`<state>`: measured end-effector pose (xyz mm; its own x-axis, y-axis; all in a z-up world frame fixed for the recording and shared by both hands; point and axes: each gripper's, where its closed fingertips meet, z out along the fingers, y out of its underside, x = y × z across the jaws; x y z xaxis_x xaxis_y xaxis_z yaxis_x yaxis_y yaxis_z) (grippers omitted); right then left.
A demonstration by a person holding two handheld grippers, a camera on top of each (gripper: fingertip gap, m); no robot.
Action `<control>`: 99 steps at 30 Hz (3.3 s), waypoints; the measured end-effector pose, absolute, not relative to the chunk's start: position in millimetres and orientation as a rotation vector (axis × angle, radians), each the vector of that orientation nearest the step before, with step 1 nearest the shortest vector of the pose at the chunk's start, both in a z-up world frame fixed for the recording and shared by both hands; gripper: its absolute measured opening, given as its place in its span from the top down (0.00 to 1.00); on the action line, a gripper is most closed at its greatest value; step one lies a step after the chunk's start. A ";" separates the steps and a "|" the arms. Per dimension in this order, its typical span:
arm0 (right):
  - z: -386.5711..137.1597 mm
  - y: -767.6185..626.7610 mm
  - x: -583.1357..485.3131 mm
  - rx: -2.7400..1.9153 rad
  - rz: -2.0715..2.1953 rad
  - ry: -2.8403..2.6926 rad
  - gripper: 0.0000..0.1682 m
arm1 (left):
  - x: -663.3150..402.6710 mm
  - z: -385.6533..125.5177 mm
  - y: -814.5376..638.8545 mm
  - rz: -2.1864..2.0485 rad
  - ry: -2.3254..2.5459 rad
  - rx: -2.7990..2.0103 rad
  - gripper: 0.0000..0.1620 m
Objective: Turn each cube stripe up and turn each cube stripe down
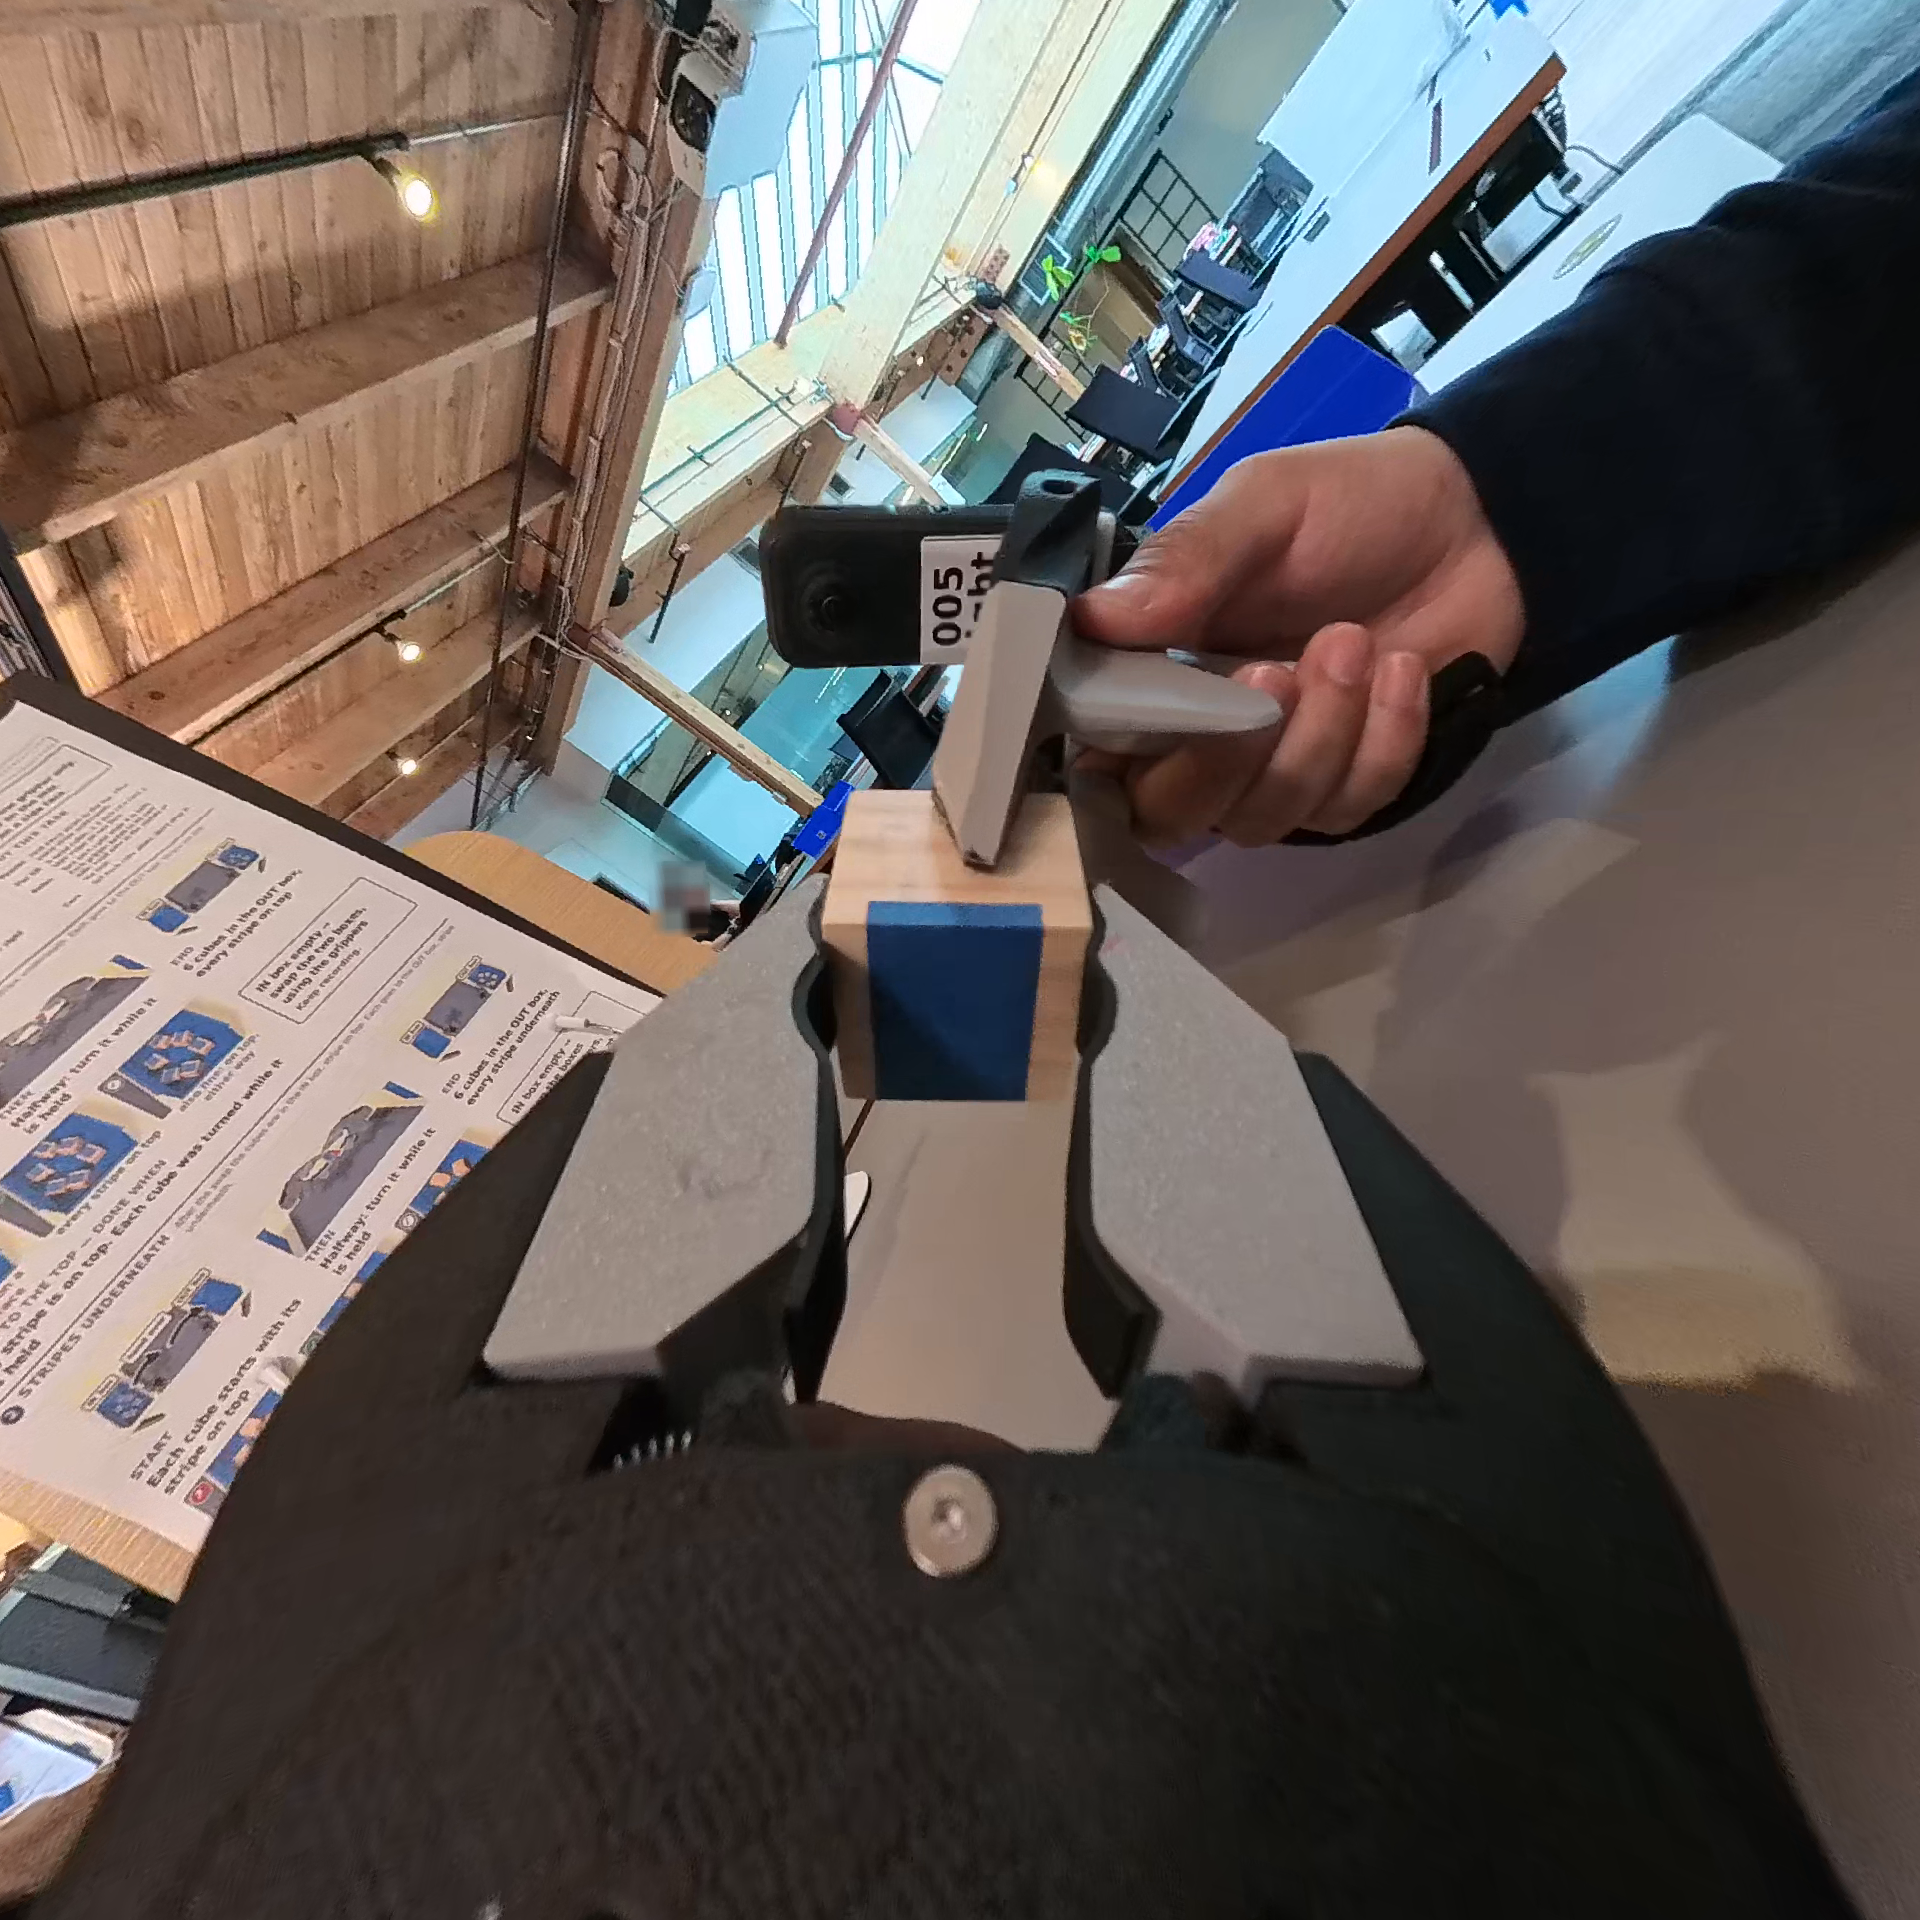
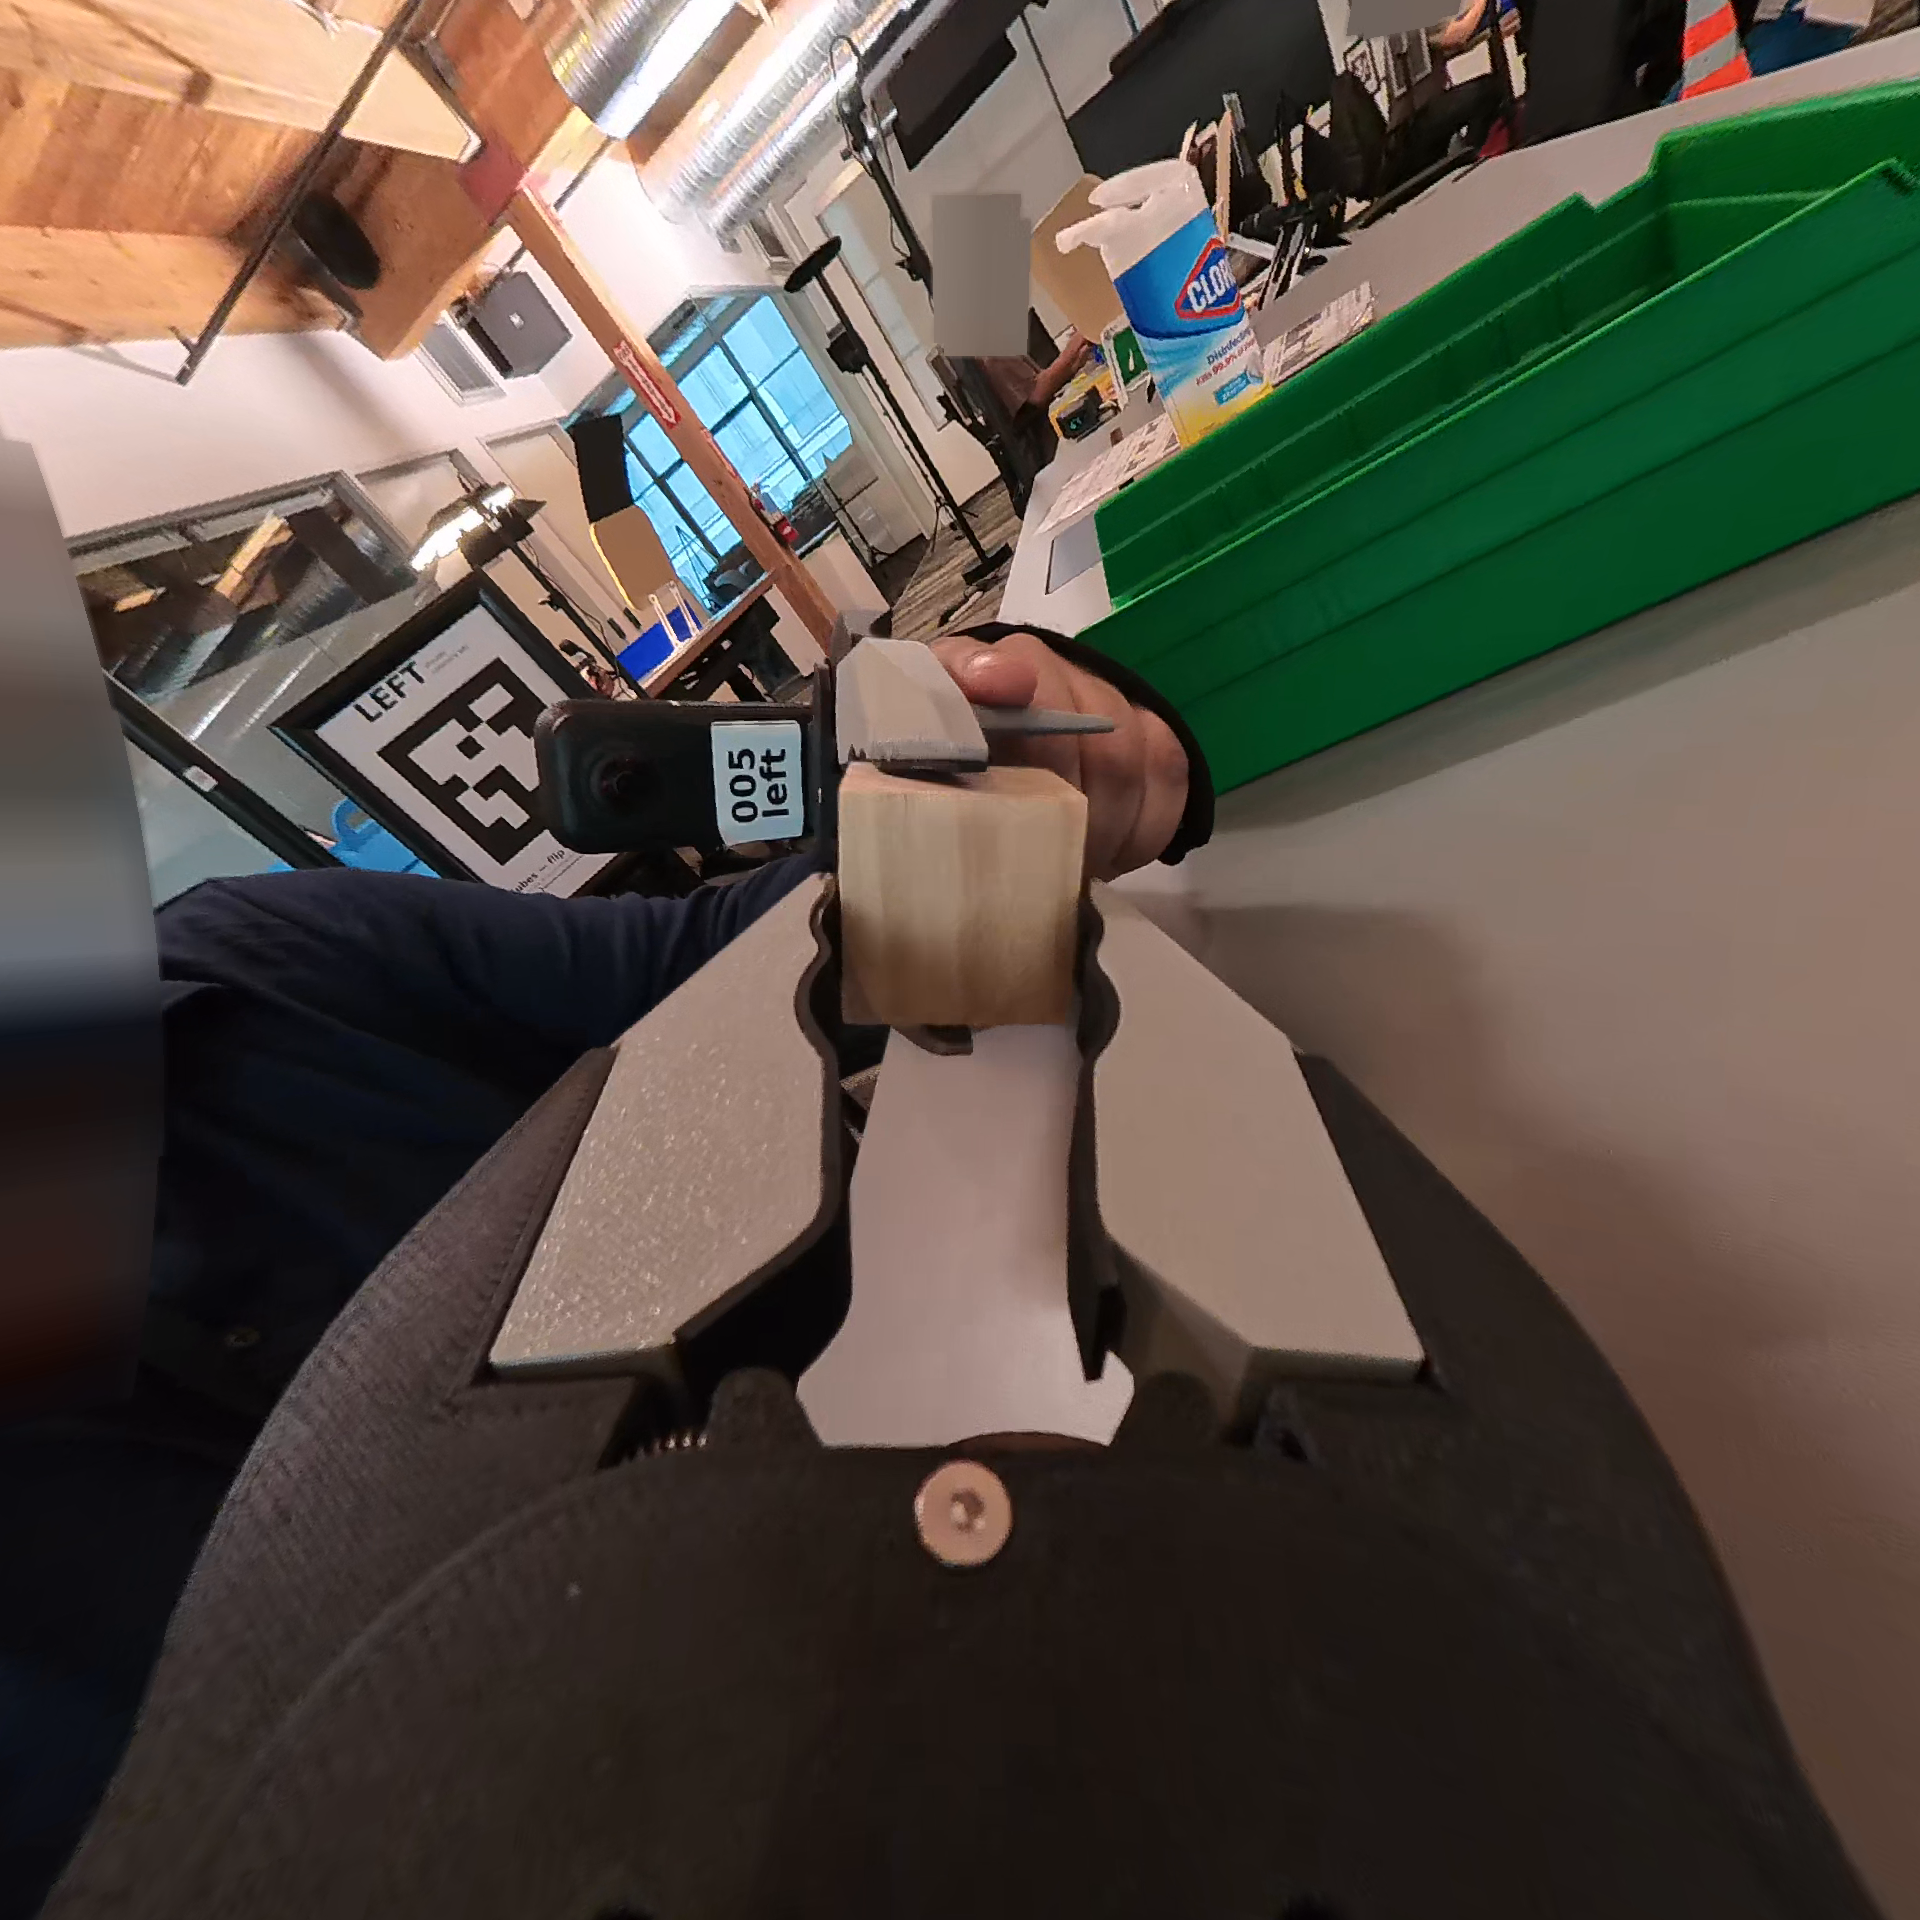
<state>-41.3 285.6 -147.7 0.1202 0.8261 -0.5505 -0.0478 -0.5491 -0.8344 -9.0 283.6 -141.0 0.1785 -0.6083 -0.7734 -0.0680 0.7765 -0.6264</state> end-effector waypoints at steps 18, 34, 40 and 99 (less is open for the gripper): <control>-144.8 283.3 -42.4 -1.647 1.568 -0.757 0.75 | -10.0 -138.6 282.3 -0.411 1.365 -0.613 0.73; -143.6 279.0 -44.1 -1.637 1.660 -0.735 0.75 | -3.6 -150.2 270.5 -0.452 1.441 -0.629 0.73; -139.7 278.2 -41.5 -1.627 1.555 -0.772 0.75 | -0.6 -145.4 270.3 -0.395 1.382 -0.582 0.73; -224.6 279.1 333.9 -2.462 -0.034 0.054 0.74 | -1.5 -149.3 265.4 -0.493 1.354 -0.650 0.74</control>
